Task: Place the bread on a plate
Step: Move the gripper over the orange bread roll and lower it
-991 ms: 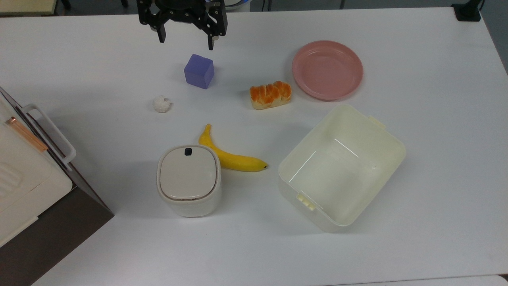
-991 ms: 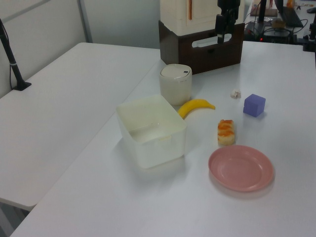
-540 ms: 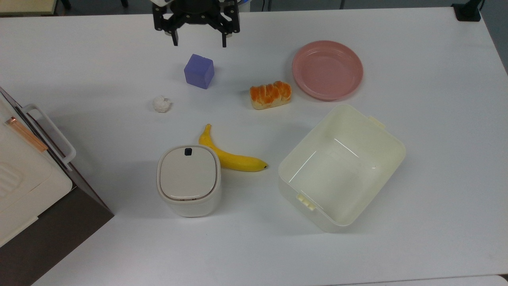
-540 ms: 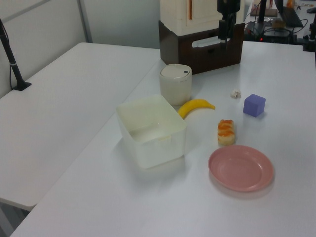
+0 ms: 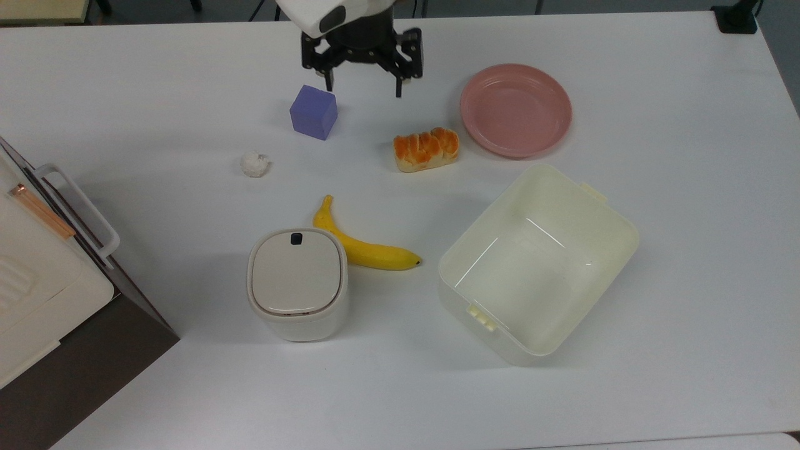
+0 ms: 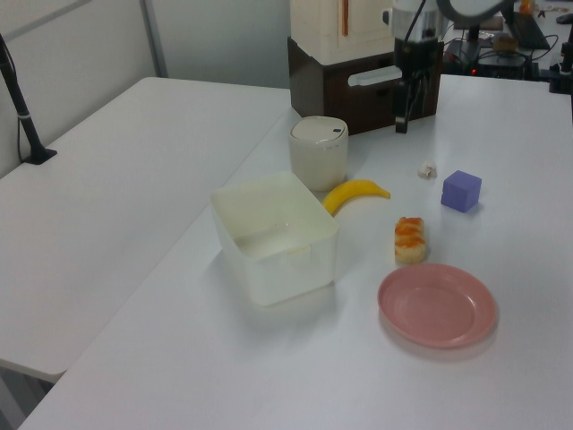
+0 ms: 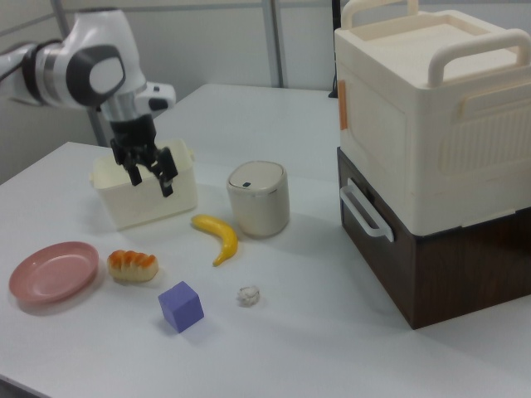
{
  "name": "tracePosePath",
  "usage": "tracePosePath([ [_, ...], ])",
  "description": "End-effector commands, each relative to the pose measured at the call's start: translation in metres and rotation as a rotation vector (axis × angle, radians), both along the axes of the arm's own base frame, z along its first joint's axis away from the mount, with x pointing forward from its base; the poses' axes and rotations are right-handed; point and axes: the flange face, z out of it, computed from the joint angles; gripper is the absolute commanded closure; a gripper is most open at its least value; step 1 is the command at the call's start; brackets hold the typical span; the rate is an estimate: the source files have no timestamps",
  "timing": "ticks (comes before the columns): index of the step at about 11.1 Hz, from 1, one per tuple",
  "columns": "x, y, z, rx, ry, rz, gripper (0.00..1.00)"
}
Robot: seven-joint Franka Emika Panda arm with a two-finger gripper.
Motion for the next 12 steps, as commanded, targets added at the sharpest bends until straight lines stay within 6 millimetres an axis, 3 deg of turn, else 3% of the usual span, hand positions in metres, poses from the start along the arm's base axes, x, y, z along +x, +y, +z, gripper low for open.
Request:
tracePosePath([
  [1, -0.037, 0.02, -0.04, 0.002, -0.059, -0.205, 0.0],
  [4, -0.048, 0.03, -0.073, -0.021, -0.056, -0.392, 0.0],
  [5, -0.043, 0.037, -0.083, -0.041, -0.103, -0.455, 0.0],
  [6, -0.041, 0.06, -0.106, -0.093, -0.122, -0.465, 0.0],
  [8, -0.041, 0.081, -0.14, -0.18, -0.127, -0.472, 0.0],
  [12, -0.045, 0.101, -0.167, -0.223, -0.104, -0.432, 0.0],
])
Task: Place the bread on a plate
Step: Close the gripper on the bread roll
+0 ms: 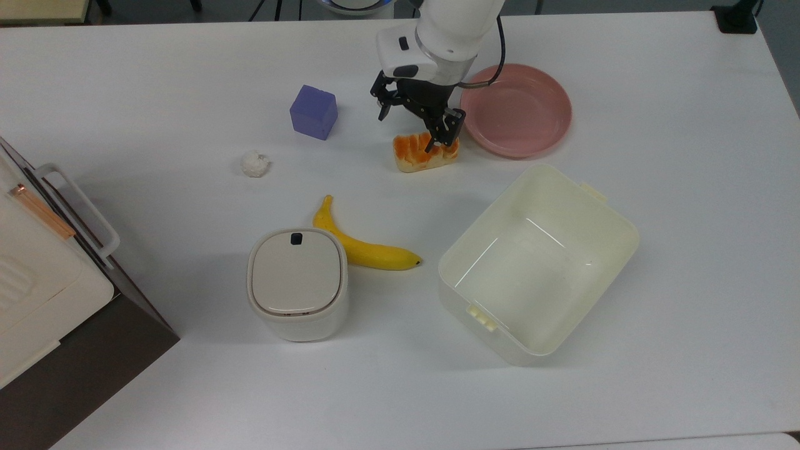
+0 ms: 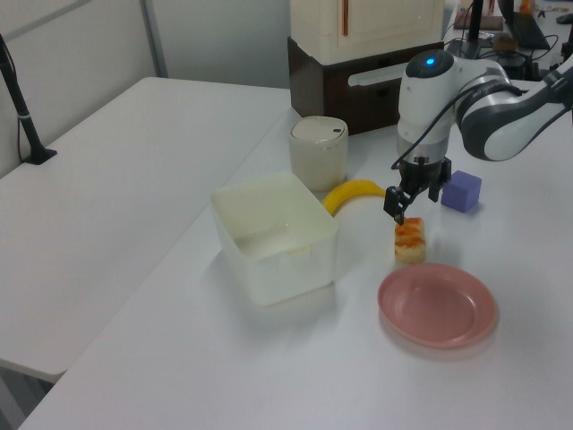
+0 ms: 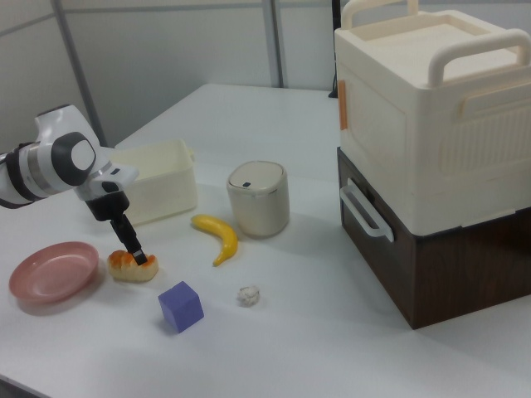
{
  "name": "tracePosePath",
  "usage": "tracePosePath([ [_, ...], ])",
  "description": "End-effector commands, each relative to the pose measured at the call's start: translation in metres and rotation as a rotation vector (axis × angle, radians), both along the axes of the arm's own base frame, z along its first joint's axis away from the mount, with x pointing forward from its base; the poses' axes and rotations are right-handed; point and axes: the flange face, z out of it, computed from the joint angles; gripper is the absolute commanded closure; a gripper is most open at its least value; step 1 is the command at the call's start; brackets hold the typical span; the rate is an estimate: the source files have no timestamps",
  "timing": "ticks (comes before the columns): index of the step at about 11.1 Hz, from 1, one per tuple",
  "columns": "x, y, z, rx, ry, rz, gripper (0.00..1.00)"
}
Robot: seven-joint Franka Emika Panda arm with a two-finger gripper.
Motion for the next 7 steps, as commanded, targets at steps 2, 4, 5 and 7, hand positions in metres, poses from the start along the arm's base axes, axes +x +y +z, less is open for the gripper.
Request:
tracePosePath([
  [2, -0.003, 0.01, -0.015, -0.031, 0.003, 0.027, 0.0],
  [4, -0.007, 0.024, -0.03, -0.059, 0.018, 0.058, 0.0],
  [5, -0.006, 0.026, -0.03, -0.069, 0.008, 0.054, 0.0],
  [7, -0.005, 0.025, -0.031, -0.076, 0.003, 0.051, 0.0],
])
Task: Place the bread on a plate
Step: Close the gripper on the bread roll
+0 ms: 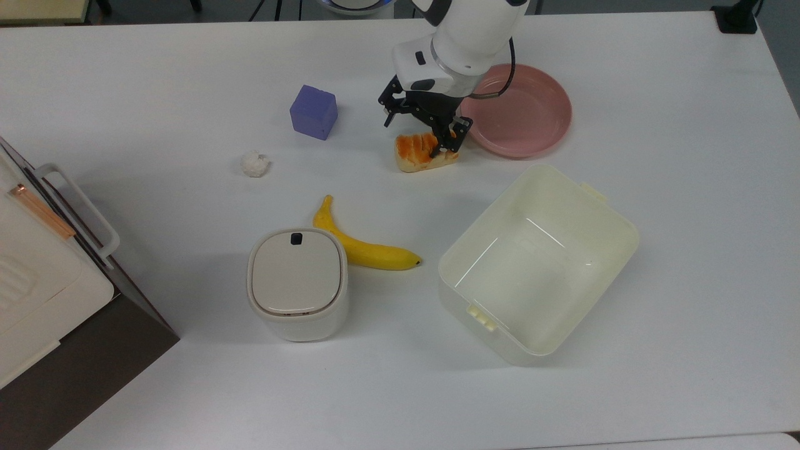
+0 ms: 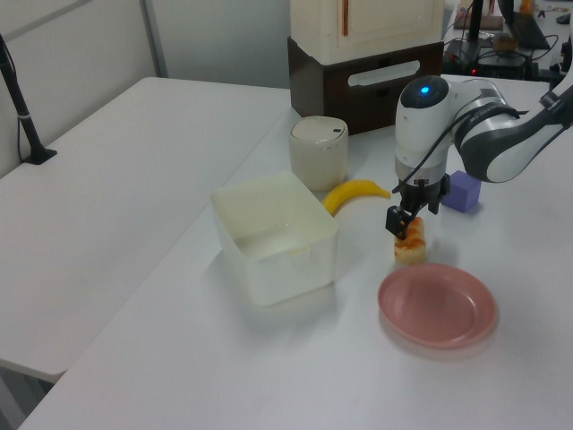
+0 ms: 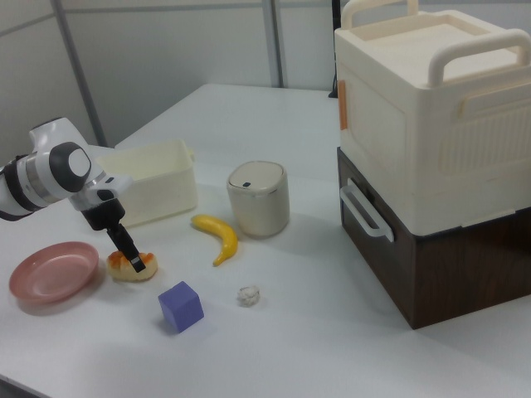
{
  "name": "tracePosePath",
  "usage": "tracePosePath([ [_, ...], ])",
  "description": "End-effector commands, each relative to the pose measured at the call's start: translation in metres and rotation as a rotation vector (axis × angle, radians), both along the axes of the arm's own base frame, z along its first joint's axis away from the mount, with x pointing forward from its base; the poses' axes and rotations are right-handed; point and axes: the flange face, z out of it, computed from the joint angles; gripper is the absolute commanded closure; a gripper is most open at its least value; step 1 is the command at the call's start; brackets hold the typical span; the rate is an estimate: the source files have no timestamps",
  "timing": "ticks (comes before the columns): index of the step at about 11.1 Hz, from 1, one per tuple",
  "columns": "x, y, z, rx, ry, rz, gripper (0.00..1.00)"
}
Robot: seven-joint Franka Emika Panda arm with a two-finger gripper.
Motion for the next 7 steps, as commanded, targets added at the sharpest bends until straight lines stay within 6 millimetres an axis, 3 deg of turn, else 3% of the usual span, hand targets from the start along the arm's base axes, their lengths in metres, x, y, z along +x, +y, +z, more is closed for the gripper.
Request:
tracePosePath([
  [1, -0.0008, 0.0074, -0.0054, -0.015, -0.019, 0.006, 0.29],
  [2, -0.0002, 0.0076, -0.0055, -0.018, -0.022, 0.01, 0.73],
  [3, 0.0002, 0.0073, -0.006, -0.029, -0.026, 0.022, 1.0],
  [7, 0.0024, 0.0071, -0.0095, -0.06, -0.027, 0.068, 1.0],
])
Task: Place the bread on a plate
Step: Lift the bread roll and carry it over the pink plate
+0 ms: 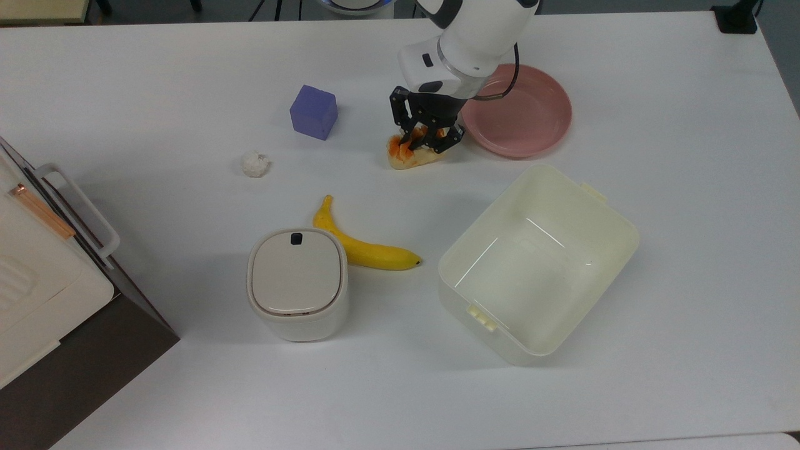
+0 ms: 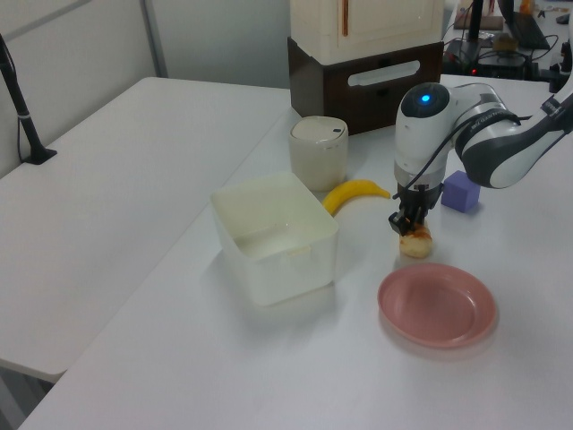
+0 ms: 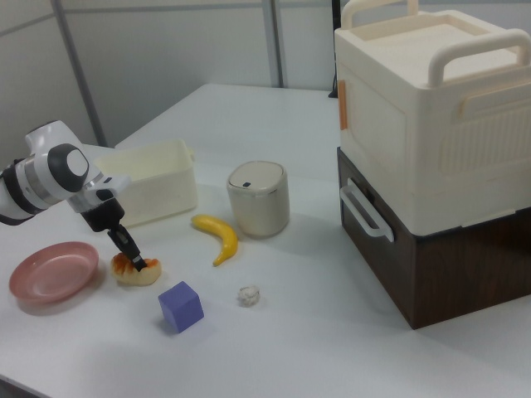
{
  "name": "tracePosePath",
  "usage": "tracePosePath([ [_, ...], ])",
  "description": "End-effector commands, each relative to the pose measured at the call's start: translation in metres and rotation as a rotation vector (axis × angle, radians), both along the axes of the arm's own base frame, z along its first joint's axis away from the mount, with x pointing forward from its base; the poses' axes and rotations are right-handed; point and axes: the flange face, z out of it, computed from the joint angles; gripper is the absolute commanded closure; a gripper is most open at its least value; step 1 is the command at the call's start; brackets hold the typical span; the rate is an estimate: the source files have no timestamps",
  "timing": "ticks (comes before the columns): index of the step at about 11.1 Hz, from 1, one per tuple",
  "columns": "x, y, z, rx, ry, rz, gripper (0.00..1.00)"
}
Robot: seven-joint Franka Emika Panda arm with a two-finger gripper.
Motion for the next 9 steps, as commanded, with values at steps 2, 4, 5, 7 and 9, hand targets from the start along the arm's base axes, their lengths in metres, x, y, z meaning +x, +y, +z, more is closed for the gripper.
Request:
tracePosePath([
  [2, 0.013, -0.003, 0.012, 0.007, -0.025, 0.053, 1.0],
  [4, 0.032, -0.021, 0.049, 0.071, -0.044, 0.064, 1.0],
  [5, 0.031, -0.023, 0.063, 0.119, -0.022, 0.105, 1.0],
  [7, 0.022, -0.021, 0.088, 0.162, 0.035, 0.183, 1.0],
  [9, 0.002, 0.015, 0.101, 0.177, 0.109, 0.26, 1.0],
])
